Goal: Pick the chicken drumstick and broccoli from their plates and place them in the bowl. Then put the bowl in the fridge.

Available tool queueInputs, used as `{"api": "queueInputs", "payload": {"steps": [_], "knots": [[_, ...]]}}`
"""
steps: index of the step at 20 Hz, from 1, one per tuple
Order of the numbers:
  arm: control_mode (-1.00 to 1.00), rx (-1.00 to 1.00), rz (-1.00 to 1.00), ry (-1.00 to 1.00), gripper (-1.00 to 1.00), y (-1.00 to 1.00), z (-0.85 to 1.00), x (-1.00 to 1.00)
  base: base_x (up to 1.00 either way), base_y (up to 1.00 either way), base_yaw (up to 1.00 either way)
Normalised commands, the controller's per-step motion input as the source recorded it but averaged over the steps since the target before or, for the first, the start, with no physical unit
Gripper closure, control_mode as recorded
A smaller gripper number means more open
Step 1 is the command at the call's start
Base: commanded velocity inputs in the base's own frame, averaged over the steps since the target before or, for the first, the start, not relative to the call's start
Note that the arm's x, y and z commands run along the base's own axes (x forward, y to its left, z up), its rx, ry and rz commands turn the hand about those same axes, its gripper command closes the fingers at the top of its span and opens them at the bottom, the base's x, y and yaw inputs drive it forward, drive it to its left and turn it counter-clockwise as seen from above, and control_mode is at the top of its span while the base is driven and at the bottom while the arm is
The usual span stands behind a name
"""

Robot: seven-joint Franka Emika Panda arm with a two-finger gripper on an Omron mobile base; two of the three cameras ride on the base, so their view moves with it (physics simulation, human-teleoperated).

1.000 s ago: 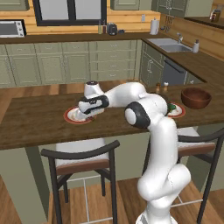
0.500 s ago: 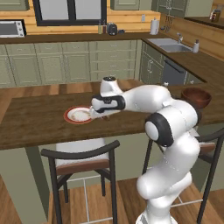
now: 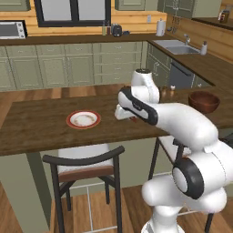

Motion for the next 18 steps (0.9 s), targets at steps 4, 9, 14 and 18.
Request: {"api": "queueInputs", "payload": {"steps": [4,9,14,18], "knots": [[-1.0,0.03,-0.06,-0.22,1.0,-0.82,0.16,-1.0,0.0,0.0,0.0],[-1.0,0.11,-0.11,-0.31,1.0,-0.45,0.04,-0.97,0.0,0.0,0.0],[-1.0,0.1,-0.18,-0.11,1.0,-0.05,0.07,-0.89,0.0,0.0,0.0],[1.0,0.04,-0.1,-0.06,1.0,-0.11,0.06,-0.4,-0.19,-0.36,-0.11]]}}
